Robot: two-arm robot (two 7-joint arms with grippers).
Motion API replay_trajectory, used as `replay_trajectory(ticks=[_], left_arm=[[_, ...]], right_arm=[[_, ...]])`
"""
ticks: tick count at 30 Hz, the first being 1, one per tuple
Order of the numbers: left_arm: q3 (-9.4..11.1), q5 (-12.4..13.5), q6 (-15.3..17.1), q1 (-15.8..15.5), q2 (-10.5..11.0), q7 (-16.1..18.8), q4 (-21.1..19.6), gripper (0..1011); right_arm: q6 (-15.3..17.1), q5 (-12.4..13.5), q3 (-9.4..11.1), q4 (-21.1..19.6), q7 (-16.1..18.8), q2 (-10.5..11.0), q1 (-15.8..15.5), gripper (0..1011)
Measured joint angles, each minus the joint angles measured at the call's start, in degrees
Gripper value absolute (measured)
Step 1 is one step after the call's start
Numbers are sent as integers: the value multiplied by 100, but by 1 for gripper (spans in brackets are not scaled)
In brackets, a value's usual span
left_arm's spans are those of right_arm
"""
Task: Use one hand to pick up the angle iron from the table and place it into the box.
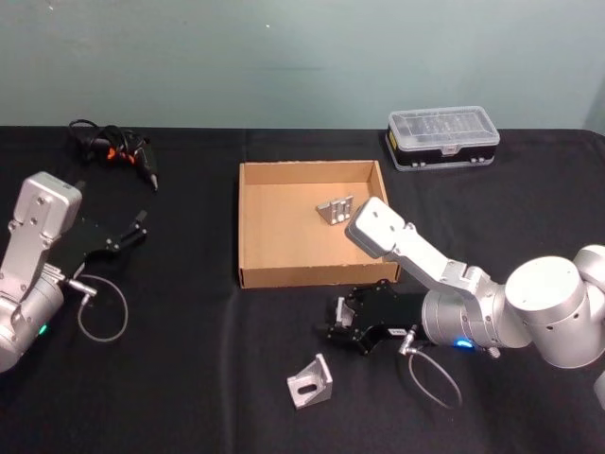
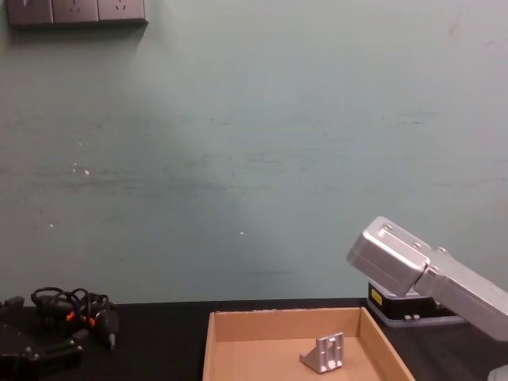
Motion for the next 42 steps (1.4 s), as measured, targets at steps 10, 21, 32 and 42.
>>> replay_trajectory(ticks=[10, 21, 32, 42], left_arm=[[0, 0, 0, 0, 0, 0, 0, 1005], [0, 0, 0, 0, 0, 0, 0, 1004], [0, 0, 0, 0, 0, 0, 0, 1005], [0, 0, 0, 0, 0, 0, 0, 1004]], right_arm=[[4, 5, 0, -10, 9, 6, -4, 477], [98, 118, 358, -655, -201, 171, -297, 477], [292, 270, 659, -744, -556, -98, -285, 477], [316, 211, 858, 224, -1224, -1000, 137, 477]])
